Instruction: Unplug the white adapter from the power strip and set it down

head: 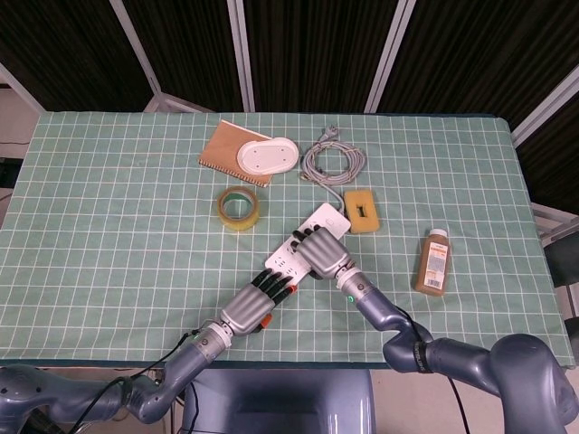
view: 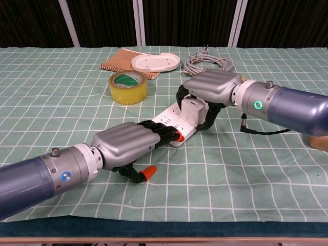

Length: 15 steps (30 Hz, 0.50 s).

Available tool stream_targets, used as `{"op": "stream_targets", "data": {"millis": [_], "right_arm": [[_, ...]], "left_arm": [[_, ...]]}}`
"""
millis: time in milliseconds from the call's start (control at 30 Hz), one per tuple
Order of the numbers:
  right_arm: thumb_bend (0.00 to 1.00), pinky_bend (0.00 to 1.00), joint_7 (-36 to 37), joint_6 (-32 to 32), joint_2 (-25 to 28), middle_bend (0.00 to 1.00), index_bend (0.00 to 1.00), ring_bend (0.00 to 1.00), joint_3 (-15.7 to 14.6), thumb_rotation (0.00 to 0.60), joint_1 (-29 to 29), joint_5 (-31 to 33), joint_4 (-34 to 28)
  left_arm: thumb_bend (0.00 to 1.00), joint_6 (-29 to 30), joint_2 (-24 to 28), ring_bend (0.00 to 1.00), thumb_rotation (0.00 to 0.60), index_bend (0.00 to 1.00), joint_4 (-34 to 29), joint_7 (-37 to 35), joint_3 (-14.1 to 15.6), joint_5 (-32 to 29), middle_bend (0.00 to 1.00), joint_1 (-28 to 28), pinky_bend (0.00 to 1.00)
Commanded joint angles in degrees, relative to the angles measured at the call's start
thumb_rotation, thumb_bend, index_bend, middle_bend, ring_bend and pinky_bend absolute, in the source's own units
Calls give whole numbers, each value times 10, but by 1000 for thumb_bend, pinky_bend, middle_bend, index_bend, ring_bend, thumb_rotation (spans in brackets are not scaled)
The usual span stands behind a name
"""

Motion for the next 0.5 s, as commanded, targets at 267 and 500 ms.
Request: {"op": "stream_targets", "data": {"millis": [267,500], "right_arm": [[813,613,6,17,1,475,635,433,5,600,-7,1,0],[815,690,0,29,7,491,661,443,7,600,-13,4,-14]], "left_arm": [[484,0,-1,4,600,96,2,-1,3,-1,83,0,98],[483,0,-2,4,600,97,0,-1,2,0,83,-2,98]]}}
